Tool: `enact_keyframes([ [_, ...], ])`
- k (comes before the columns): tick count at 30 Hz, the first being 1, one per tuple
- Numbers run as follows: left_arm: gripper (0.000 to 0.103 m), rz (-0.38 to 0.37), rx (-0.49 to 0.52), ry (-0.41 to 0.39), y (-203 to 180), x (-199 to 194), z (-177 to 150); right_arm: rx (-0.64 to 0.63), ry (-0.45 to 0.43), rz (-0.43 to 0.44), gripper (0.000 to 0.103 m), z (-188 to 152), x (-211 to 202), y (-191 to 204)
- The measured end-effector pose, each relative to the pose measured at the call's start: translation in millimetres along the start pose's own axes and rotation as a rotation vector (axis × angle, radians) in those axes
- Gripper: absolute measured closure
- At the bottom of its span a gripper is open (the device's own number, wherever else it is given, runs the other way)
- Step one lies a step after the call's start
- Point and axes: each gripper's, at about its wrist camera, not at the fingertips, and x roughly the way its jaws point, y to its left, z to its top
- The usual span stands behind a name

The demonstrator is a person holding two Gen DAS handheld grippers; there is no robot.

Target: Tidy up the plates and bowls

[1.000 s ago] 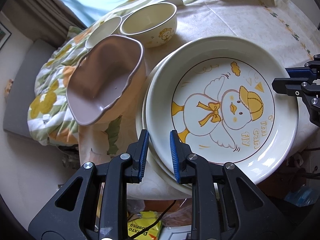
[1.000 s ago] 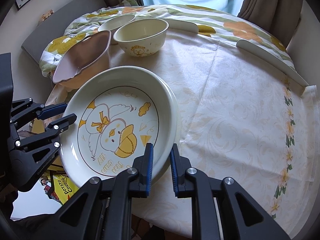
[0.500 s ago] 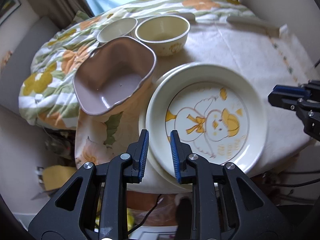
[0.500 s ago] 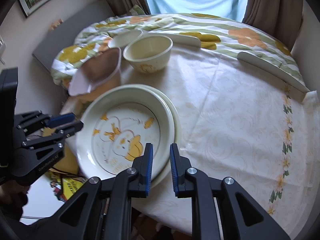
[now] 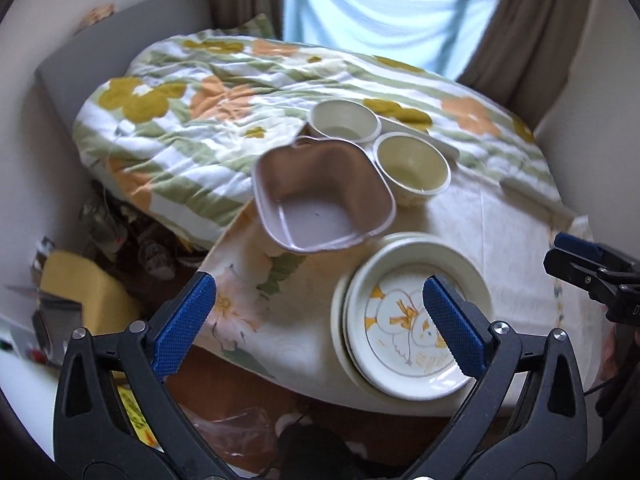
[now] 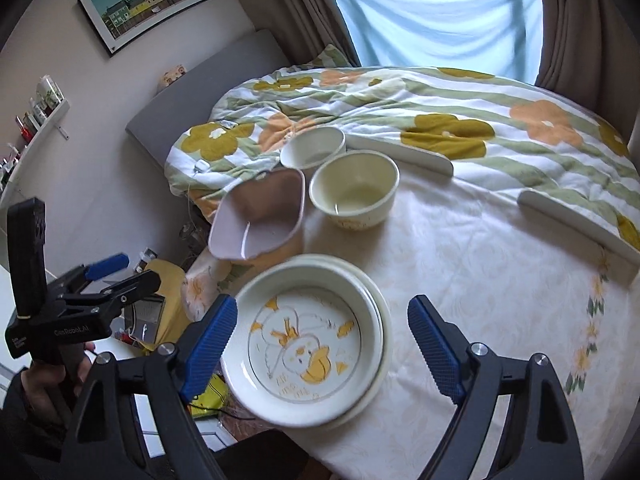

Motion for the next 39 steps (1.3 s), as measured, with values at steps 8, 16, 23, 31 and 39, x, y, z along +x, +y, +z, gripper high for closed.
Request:
enact_keyframes([
  [8, 0.001, -0.055, -0.136, 0.096, 39, 53, 27, 0.058, 0.154, 0.087, 0.018, 41, 78, 2],
  [16, 0.024, -0.084, -0.153, 0.239, 51, 143, 39, 0.088, 0.275, 0.103, 0.028, 58, 160, 3],
  [23, 0.036, -0.084, -0.146, 0.269, 58, 181, 52, 0.093, 0.329, 0.111, 0.054, 67, 210, 8],
  [31, 0.079, -0.096, -0.140, 0.307, 65, 201, 59, 0.160, 0.320, 0.092, 0.084, 73, 225, -2],
  [39, 0.083, -0.095, -0.098, 0.305, 65, 204, 65, 0.139, 0.322, 0.083, 0.092, 73, 224, 2],
])
